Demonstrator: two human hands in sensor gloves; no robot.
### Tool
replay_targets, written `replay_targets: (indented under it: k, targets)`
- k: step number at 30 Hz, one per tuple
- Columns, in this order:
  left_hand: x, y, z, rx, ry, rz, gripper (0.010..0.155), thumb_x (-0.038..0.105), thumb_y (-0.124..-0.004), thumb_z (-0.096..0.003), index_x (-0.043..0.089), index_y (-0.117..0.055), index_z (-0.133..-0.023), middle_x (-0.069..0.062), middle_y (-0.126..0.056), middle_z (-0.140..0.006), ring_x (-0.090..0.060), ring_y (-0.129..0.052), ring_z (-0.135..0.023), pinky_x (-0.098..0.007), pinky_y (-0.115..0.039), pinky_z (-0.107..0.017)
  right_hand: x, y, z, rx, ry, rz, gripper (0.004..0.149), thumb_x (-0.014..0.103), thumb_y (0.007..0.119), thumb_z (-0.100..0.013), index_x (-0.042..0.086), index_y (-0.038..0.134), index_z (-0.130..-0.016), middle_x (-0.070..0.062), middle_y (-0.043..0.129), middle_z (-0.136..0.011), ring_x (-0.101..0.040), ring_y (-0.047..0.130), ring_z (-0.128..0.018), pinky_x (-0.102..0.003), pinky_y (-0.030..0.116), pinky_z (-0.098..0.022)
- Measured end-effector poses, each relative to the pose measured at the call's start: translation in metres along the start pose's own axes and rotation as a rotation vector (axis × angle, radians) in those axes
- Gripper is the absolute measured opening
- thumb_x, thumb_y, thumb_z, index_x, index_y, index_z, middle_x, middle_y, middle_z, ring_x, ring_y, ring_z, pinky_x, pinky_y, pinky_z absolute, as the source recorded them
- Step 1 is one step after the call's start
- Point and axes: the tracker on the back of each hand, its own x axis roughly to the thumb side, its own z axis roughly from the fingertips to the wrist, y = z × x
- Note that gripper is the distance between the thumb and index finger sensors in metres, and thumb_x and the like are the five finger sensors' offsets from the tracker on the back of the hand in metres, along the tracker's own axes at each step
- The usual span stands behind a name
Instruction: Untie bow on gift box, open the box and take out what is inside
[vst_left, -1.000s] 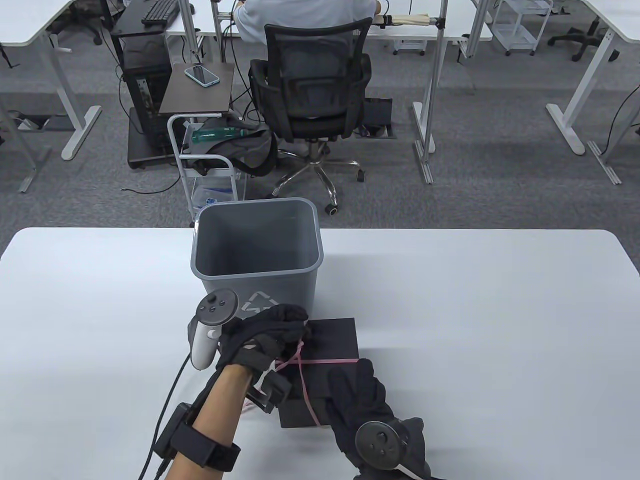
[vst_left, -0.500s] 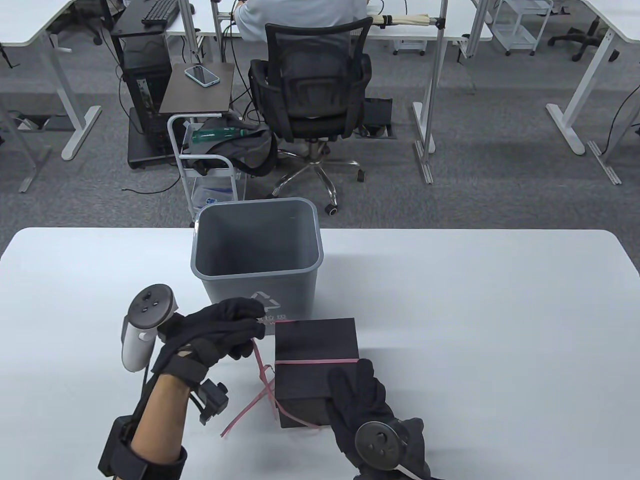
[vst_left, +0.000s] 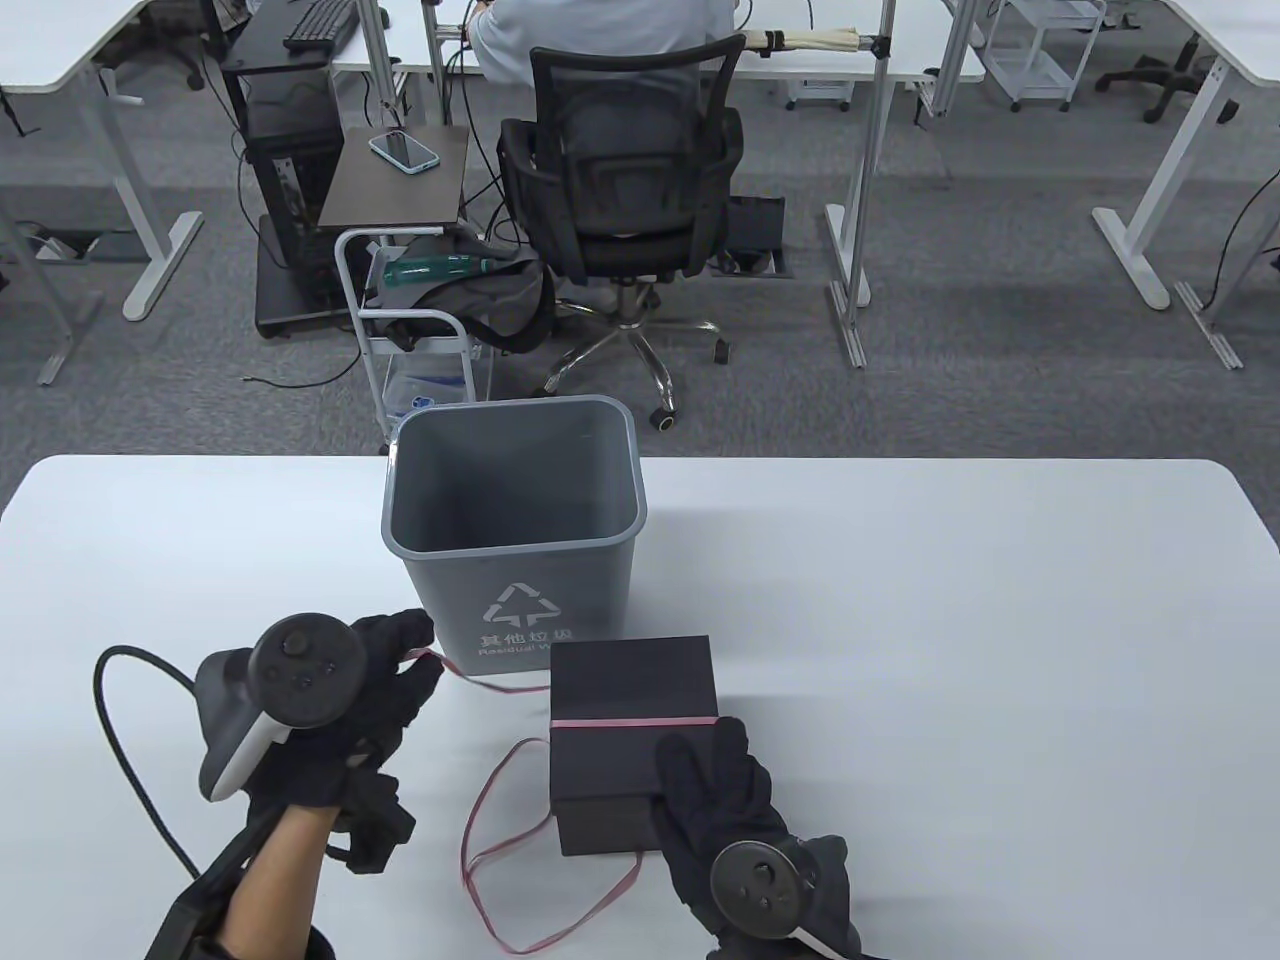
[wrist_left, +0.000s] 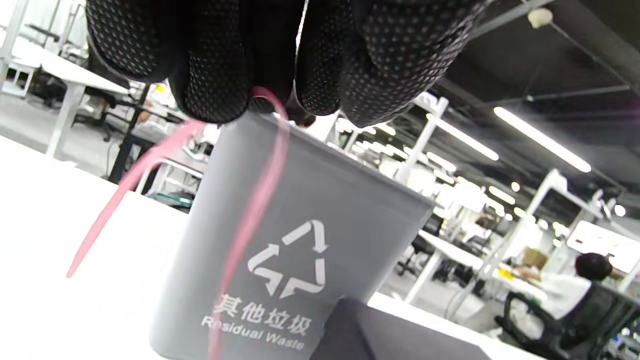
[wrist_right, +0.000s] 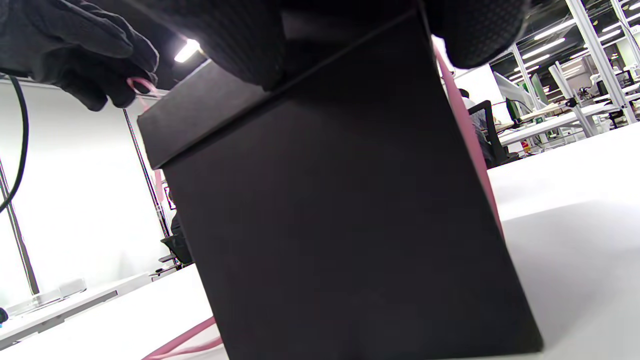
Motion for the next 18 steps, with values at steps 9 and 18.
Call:
replay_targets:
  k: [9,18]
  targets:
    - [0.032,-0.078,0.006,-0.142,-0.188,-0.088,0.061,0.038,-0.088,-0.0575,0.015,-0.069,-0.11,-0.023,-0.074,-0.112,-0.046,-0.082,-0.092,-0.059,-0.073,-0.067,-0.001,-0.001,0.0,-0.005,-0.004,-0.01,0.064,0.04,0.071,-0.065,0.017,0.046,-0.118,-0.036,0.027,-0.111,-0.056,0.054,-0.084,-0.05,0.068,-0.064]
    - [0.09,-0.103,-0.015,-0.109,-0.25,-0.336,0.057,0.042,-0.089,-0.0551,0.021,-0.076,-0.106,-0.015,-0.092,-0.094,-0.033,-0.099,-0.068,-0.049,-0.084,-0.056,-0.003,0.0,0.0,-0.001,-0.003,-0.017,0.063,0.04,0.071,-0.065,0.017,0.046,-0.118,-0.035,0.027,-0.111,-0.056,0.054,-0.084,-0.05,0.068,-0.064]
